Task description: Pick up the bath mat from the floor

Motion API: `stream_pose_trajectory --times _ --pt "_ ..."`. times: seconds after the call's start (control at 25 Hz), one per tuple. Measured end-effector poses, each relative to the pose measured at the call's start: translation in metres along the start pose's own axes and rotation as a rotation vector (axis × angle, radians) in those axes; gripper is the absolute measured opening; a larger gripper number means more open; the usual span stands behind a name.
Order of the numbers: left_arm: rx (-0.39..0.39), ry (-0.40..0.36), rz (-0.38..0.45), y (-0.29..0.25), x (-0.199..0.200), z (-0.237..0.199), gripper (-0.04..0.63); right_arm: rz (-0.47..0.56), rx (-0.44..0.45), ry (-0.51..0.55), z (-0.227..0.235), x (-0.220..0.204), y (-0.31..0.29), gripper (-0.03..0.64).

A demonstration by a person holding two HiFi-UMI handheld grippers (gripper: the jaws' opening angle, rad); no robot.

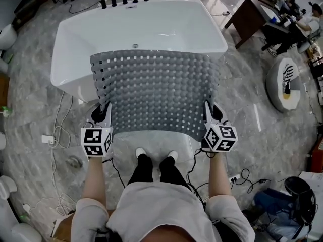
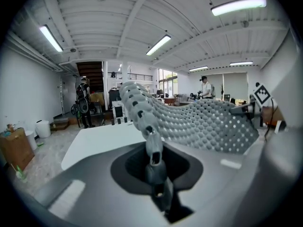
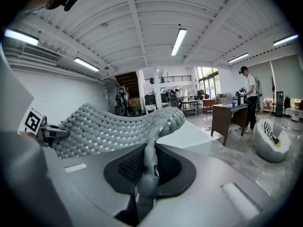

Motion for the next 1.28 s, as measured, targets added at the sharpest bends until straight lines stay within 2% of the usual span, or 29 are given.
stream_pose_trajectory --times 0.44,0.76,1.28 --pt "-0.004 -0.031 0.09 0.031 0.04 -0.012 0.041 0.086 -0.005 0.041 -0.023 0.046 0.034 0.037" --pt "0.009 -0.059 0.161 0.046 0.059 -0.013 0.041 0.15 -0.013 0.067 -0.029 0.063 0.054 0.037" --pt "0.064 -0.054 0.274 0.07 0.093 0.013 0.041 0.253 0.015 0.135 -0.01 0.105 0.083 0.038"
Point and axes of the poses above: the fingertips, and each gripper's own axes: y backward along the fingers, z to its right, x out of its top, the point moved 10 cm from there along y, backward along the fingers, and after that the axes turned 1 degree about x, right-handed, at the moved point
